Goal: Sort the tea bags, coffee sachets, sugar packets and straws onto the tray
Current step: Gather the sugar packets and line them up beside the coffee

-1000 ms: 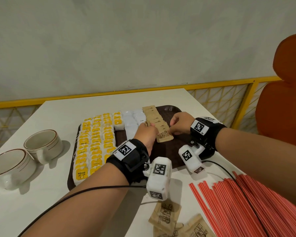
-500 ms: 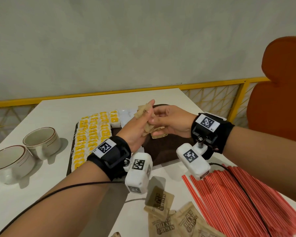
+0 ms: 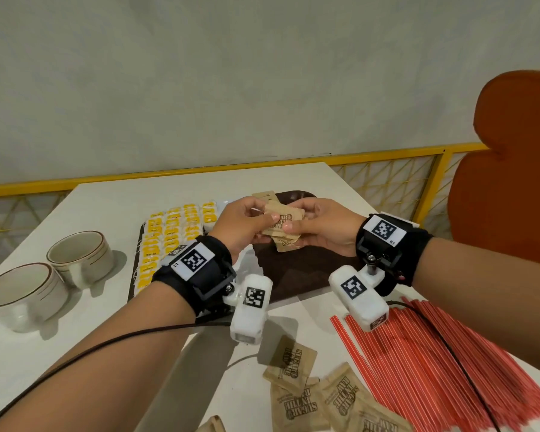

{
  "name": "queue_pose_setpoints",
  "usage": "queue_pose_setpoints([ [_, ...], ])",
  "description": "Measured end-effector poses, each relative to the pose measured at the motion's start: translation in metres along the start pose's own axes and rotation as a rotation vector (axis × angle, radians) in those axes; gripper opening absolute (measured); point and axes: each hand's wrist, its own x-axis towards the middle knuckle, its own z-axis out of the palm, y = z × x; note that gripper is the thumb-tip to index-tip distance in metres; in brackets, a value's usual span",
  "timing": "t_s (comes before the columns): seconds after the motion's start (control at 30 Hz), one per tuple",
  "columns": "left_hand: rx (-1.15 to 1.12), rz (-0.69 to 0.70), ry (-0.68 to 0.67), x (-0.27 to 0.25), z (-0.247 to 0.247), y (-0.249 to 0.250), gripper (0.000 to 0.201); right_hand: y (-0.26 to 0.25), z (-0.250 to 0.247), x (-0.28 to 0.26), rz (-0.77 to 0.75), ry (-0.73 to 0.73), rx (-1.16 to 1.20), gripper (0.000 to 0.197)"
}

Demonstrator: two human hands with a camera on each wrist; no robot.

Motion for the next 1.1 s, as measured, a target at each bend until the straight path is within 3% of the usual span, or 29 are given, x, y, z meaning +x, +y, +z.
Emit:
queue_pose_setpoints([
  [0.2,-0.24,-0.168,-0.058,-0.001,0.005,0.001,0.016,-0.004,-0.021,-0.004,0.018,0.019,-0.042,0.019],
  [0.33,-0.296,-0.194,-0.036,0.003,0.011,-0.003,0.017,-0.006,-0.036,-0.006,0.008,0.123,-0.031,0.015],
  [0.47,-0.32,-0.192,-0.025,0.002,0.015,-0.007,0.015,-0.003,-0.042,-0.006,0.034,0.116,-0.025,0.014],
  [0.7,-0.346,-0.173,0.151,0.003,0.01,-0.01,0.015,-0.007,-0.057,-0.004,0.063,0.285,-0.066,0.009],
  [0.83,-0.263,-0.155,0.161,0.005,0.012,-0.012,0.025,-0.008,-0.056,-0.009,0.036,0.241,-0.005,0.012],
  [1.1,-0.299,-0.185,0.072,0.0,0.036,-0.014,0.014,0.009,-0.031,-0.006,0.042,0.197,-0.077,0.018],
])
